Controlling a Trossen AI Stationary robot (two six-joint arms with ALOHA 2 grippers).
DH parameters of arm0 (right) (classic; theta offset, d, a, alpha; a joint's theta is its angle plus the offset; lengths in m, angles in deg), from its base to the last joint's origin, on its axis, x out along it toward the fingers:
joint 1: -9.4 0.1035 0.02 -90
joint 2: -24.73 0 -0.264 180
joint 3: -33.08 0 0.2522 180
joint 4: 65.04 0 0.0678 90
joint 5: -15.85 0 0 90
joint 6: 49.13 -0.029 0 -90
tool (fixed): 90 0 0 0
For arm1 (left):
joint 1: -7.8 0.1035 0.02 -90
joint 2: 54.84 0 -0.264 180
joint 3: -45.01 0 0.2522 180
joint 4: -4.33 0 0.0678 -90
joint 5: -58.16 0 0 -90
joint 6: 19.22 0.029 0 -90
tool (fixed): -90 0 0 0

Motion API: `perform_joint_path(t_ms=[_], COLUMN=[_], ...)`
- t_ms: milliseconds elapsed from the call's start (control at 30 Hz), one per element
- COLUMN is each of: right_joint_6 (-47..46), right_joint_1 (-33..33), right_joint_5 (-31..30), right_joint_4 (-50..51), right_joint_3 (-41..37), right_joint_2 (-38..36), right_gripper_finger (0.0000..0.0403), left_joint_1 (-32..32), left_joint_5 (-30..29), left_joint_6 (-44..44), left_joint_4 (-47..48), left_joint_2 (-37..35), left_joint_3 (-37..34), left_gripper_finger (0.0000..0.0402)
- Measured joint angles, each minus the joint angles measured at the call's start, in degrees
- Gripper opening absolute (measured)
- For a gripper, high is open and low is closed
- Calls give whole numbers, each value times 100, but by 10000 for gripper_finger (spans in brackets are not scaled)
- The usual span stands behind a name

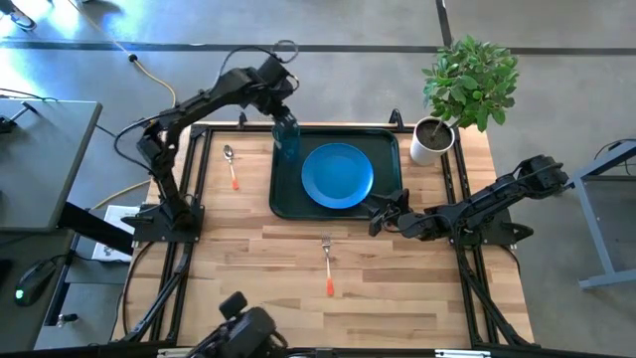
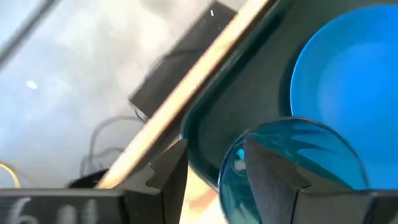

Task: Pick and place plate/cup/fork/spoon on tray
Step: Put the orange spoon to the top right of the blue plate on the green tray

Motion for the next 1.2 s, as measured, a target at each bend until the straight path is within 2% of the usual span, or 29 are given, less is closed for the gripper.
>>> perform_joint_path(t_ms=[167, 333, 433, 600, 733, 833, 1067, 1200], right_joint_6=[-84, -165, -175, -21, 175, 226, 323, 323], right_joint_1=[2, 4, 4, 113, 224, 279, 137, 63], right_joint_5=[13, 92, 153, 110, 62, -16, 48, 305], right_joint_4=[61, 57, 45, -240, -488, -487, -485, -576], right_joint_3=[0, 0, 0, 0, 0, 2, 2, 2], right_joint_2=[0, 0, 0, 0, 0, -2, -2, -2], right_gripper_finger=[226, 226, 226, 226, 226, 226, 226, 226], left_joint_1=[13, 29, -17, -160, -274, -317, -312, -248], left_joint_5=[-707, -776, -741, -1112, -1190, -1255, -2232, -2294], left_joint_6=[74, -131, -482, -1534, -2429, -2742, -3410, -3560], left_joint_4=[-2, -247, -552, -1345, -1648, -1635, -1712, -2098], left_joint_2=[-819, -1813, -2475, -3333, -3526, -3503, -3522, -3456], left_joint_3=[0, -237, -873, -2687, -3853, -4524, -5294, -5686], left_gripper_finger=[161, 162, 159, 150, 145, 145, 145, 145])
